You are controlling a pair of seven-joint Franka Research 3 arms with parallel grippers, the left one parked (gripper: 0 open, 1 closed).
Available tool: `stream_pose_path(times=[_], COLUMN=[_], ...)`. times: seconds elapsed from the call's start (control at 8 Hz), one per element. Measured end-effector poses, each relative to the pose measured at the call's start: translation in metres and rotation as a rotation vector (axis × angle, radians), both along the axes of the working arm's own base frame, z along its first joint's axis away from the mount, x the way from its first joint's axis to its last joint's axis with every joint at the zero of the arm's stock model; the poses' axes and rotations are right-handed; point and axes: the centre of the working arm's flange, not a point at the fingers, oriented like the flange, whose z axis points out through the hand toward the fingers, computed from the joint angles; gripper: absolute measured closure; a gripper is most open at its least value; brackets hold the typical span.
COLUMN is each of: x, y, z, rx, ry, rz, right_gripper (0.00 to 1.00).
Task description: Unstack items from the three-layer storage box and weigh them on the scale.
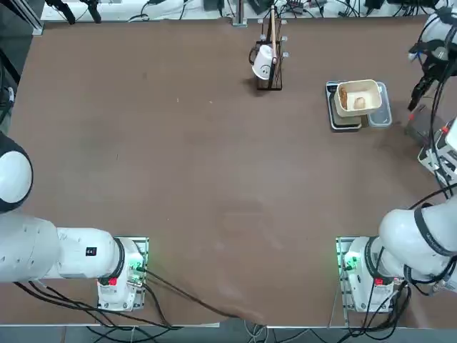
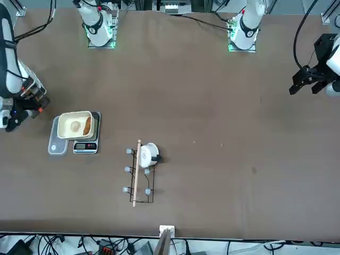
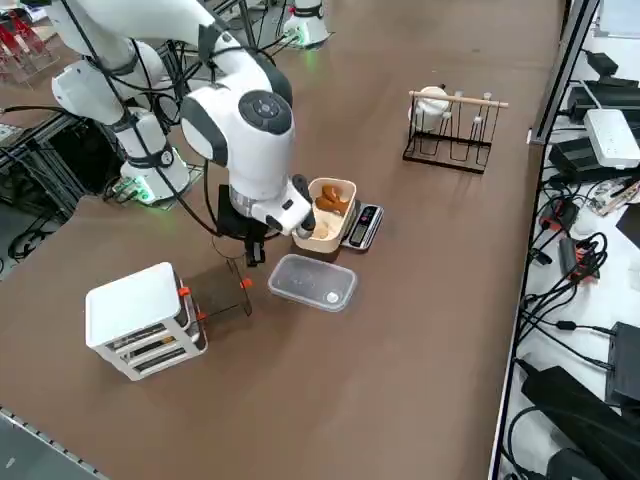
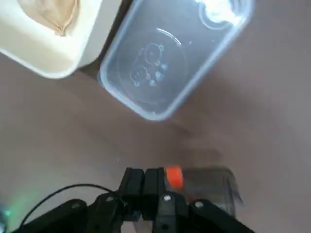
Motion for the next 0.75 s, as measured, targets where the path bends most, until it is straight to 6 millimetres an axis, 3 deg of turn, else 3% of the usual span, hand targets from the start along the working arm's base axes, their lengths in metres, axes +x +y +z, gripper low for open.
stream_pose_path(times=[0.38, 0.75], x=[-0.015, -0.04], y=[0.014, -0.029], z=[-0.03, -0.038], rx=[0.011, -0.057], ry=[0.023, 0.056], rz=[0.028, 0.058], right_gripper=[0.98, 0.98])
